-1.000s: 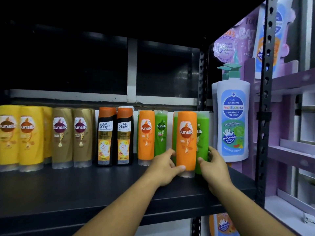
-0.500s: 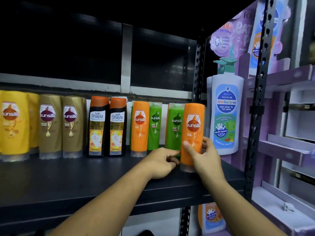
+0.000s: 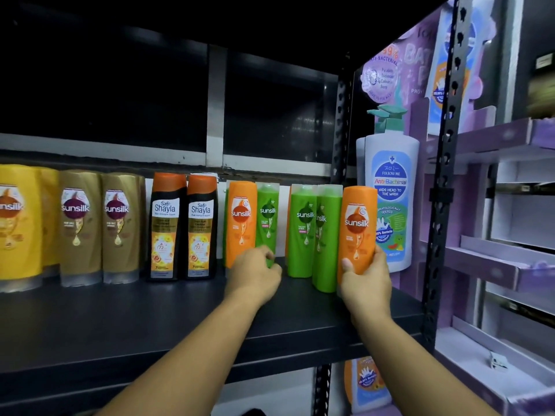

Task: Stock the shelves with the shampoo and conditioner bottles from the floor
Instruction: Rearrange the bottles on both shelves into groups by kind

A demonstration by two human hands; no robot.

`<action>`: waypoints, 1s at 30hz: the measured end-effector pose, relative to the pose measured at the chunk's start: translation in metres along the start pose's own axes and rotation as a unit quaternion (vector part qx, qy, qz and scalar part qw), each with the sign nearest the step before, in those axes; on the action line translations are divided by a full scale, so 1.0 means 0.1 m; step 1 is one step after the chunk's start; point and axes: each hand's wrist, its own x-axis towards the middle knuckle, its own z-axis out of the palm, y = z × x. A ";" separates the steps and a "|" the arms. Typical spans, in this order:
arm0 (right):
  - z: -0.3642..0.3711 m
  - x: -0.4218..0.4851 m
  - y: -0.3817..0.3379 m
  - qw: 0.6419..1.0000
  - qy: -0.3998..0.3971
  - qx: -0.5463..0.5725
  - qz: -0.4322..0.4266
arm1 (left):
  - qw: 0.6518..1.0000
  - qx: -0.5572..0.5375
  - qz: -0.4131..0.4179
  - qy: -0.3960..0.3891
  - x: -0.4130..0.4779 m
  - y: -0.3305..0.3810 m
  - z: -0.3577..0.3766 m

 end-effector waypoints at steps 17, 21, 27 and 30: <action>0.04 0.15 0.07 0.999 -0.008 -0.003 0.043 | 0.979 -0.139 -0.128 0.076 0.51 -0.13 -0.18; 0.04 0.14 0.04 0.996 0.020 -0.059 0.058 | 0.980 -0.130 -0.130 0.072 0.60 -0.26 -0.13; 0.01 0.07 -0.01 0.995 0.049 -0.071 0.046 | 0.966 -0.219 -0.133 0.023 0.47 -0.24 -0.12; 0.00 -0.01 -0.04 0.995 0.092 -0.038 -0.014 | 0.954 -0.284 -0.092 -0.031 0.35 -0.17 -0.16</action>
